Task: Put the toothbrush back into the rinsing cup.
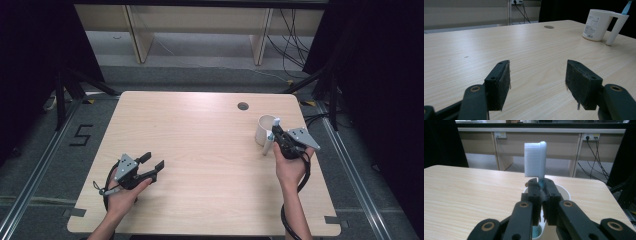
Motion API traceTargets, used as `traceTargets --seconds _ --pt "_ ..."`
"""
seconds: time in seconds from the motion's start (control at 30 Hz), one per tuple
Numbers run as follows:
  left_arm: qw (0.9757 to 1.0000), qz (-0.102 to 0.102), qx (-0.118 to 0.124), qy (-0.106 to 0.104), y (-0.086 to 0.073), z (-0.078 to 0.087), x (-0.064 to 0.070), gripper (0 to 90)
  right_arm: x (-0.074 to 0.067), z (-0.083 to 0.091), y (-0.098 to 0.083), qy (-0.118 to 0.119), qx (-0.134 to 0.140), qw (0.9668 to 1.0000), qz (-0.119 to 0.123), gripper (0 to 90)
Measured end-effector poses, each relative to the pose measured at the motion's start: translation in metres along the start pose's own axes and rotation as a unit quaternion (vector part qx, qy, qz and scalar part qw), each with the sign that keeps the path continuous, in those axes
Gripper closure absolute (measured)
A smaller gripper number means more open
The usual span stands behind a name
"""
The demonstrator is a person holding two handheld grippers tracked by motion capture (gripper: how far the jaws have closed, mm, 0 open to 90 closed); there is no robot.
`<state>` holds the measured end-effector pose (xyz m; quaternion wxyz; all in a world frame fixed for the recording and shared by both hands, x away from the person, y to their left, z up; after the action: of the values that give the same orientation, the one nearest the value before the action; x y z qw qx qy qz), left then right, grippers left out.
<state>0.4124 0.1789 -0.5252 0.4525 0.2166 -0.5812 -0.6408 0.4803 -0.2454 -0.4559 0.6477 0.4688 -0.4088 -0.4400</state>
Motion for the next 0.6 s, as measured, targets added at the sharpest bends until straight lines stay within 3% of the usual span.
traceTargets --seconds 0.13,0.37,0.4,0.43,0.53,0.6 --pt "1.0000 0.000 -0.001 0.000 -0.0003 0.0001 -0.0001 36.1 0.0010 0.0007 -0.0001 -0.010 0.003 0.9999 0.009 83.5" --pt "1.0000 0.000 -0.001 0.002 -0.0004 0.0004 -0.0014 36.2 -0.0012 0.0008 -0.0063 -0.008 -0.025 0.9997 -0.003 65.5" --pt "1.0000 0.000 0.000 0.002 -0.0005 0.0004 -0.0016 36.2 0.0016 0.0005 -0.0063 -0.012 -0.020 0.9996 0.016 63.2" --pt "1.0000 0.000 -0.001 0.002 -0.0007 0.0004 -0.0017 36.2 0.0001 0.0019 -0.0070 -0.007 -0.029 0.9995 0.004 61.1" --pt "1.0000 0.001 -0.001 0.003 -0.0011 0.0002 -0.0017 36.1 0.0010 0.0046 -0.0075 -0.004 -0.028 0.9995 0.010 55.4" --pt "1.0000 0.001 -0.002 0.003 -0.0013 0.0002 -0.0020 36.2 -0.0002 0.0082 -0.0086 -0.004 -0.035 0.9994 -0.003 51.9"
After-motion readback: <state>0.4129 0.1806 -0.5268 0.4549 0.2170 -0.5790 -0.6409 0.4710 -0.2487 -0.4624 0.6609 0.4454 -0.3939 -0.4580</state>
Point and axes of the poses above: each handheld gripper's, and its own axes: z roughly backward along the jaws, y roughly out of its top, x roughly to its right, the point moved 6 cm from there along -z, roughly forward along the jaws, and after that the axes turned 9 degrees about z, right-handed, at the moved point
